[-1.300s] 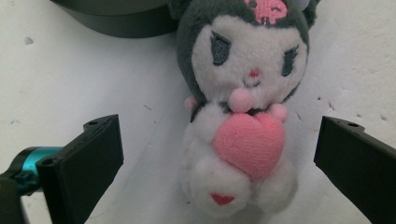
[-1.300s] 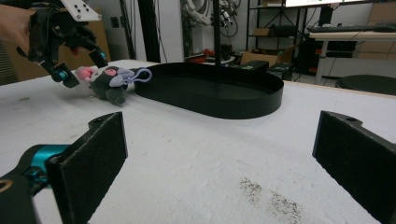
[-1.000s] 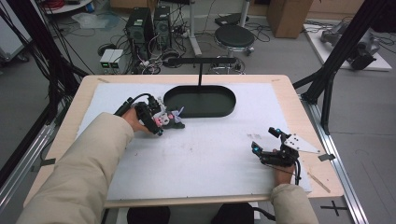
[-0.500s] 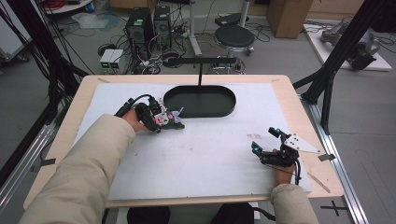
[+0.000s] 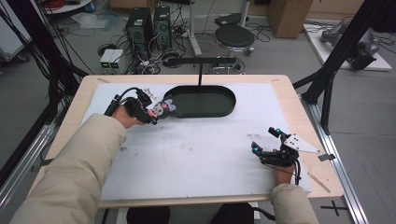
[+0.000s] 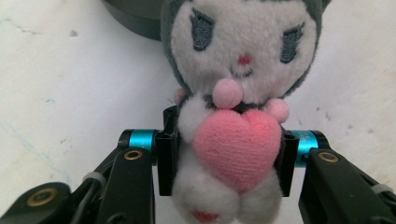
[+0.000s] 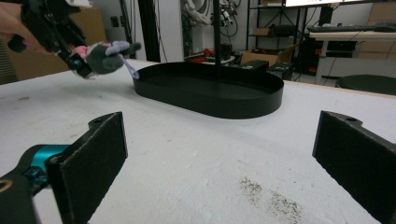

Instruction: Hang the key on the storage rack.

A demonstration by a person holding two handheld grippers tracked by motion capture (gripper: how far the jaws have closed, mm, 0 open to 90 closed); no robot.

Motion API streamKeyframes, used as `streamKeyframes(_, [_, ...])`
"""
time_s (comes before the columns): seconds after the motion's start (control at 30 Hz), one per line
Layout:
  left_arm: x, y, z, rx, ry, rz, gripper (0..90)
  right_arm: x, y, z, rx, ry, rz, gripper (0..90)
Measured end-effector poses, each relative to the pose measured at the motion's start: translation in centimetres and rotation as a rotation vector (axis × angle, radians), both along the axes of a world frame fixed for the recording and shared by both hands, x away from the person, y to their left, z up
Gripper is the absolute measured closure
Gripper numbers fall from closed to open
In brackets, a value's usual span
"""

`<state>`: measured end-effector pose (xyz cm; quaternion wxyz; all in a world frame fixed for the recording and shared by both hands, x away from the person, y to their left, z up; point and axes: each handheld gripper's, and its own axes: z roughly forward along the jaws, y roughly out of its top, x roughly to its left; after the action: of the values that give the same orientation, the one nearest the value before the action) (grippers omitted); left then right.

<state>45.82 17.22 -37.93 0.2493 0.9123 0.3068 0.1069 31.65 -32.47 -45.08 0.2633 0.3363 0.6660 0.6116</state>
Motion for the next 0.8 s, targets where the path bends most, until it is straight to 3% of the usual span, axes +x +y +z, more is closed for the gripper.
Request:
streamKeyframes(0.07, [-0.1,0.5,0.5,-0.047,-0.01,0.038,56.3,0.0,0.0,0.0,0.001,0.0,0.0,2.2])
streamKeyframes(0.27, [-0.3,1.3,1.8,-0.125,-0.04,0.125,56.3,0.0,0.0,0.0,-0.002,-0.003,-0.001,2.2])
streamKeyframes(0.5, [-0.4,1.2,2.9,-0.184,-0.071,0.192,56.3,0.0,0.0,0.0,-0.003,-0.003,-0.001,2.2])
streamKeyframes(0.67, [-0.1,0.7,5.1,-0.233,-0.126,0.237,56.3,0.0,0.0,0.0,-0.002,0.0,0.001,2.2])
streamKeyframes(0.8, [0.2,0.4,6.1,-0.243,-0.136,0.25,56.3,0.0,0.0,0.0,0.001,-0.001,0.0,2.2])
